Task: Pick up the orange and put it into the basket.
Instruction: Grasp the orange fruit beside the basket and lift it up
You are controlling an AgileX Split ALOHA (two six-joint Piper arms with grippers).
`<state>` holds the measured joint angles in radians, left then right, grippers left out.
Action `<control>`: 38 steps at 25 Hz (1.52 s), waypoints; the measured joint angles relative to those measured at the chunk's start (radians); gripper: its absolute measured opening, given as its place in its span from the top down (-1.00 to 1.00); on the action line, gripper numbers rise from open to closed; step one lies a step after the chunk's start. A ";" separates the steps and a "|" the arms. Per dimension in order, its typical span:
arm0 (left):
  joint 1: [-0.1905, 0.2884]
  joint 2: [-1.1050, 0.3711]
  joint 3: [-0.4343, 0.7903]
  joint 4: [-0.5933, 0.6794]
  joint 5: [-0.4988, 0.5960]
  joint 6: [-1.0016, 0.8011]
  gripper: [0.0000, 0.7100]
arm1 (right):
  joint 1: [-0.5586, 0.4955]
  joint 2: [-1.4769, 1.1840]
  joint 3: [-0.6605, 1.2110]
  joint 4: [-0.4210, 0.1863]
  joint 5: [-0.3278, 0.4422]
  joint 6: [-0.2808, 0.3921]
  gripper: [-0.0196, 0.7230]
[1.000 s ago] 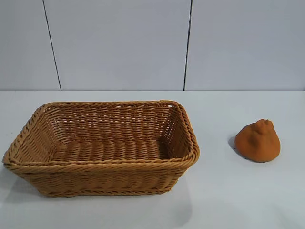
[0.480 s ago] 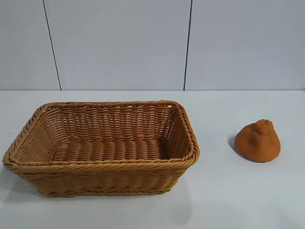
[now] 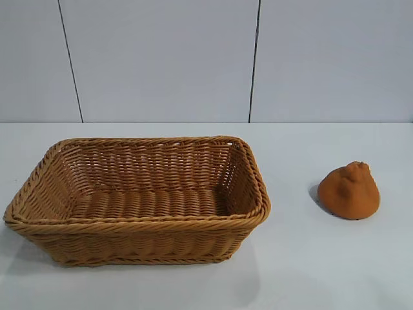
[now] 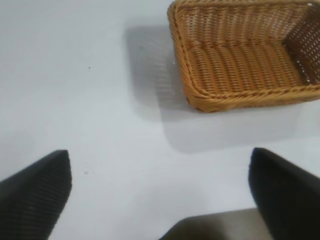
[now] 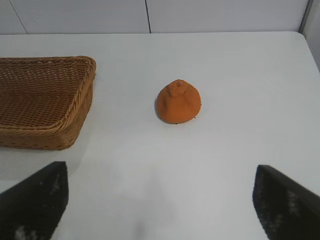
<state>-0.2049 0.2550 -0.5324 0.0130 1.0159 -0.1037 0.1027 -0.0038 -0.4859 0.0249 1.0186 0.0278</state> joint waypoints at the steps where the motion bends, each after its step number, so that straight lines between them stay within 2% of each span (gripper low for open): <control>1: 0.000 -0.005 0.001 0.000 0.003 0.005 -0.94 | 0.000 0.000 0.000 0.000 0.000 0.000 -0.92; 7: 0.000 -0.066 0.015 0.000 0.025 0.016 -0.94 | 0.000 0.000 0.000 0.000 0.000 0.000 -0.92; 17: 0.000 -0.255 0.028 0.000 0.049 0.040 -0.94 | 0.000 0.000 0.000 0.000 0.001 -0.001 -0.92; 30: 0.000 -0.261 0.033 0.001 0.052 0.072 -0.94 | 0.000 0.000 0.000 -0.001 0.001 -0.001 -0.92; 32: 0.020 -0.261 0.033 0.001 0.052 0.072 -0.94 | 0.000 0.000 0.000 -0.001 0.001 -0.001 -0.92; 35: 0.079 -0.261 0.033 0.001 0.052 0.072 -0.94 | 0.000 0.000 0.000 0.000 0.001 -0.001 -0.92; 38: 0.086 -0.261 0.033 0.001 0.052 0.072 -0.94 | 0.000 0.000 0.000 0.000 0.001 -0.001 -0.92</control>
<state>-0.1190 -0.0056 -0.4997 0.0141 1.0678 -0.0315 0.1027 -0.0038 -0.4859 0.0249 1.0197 0.0271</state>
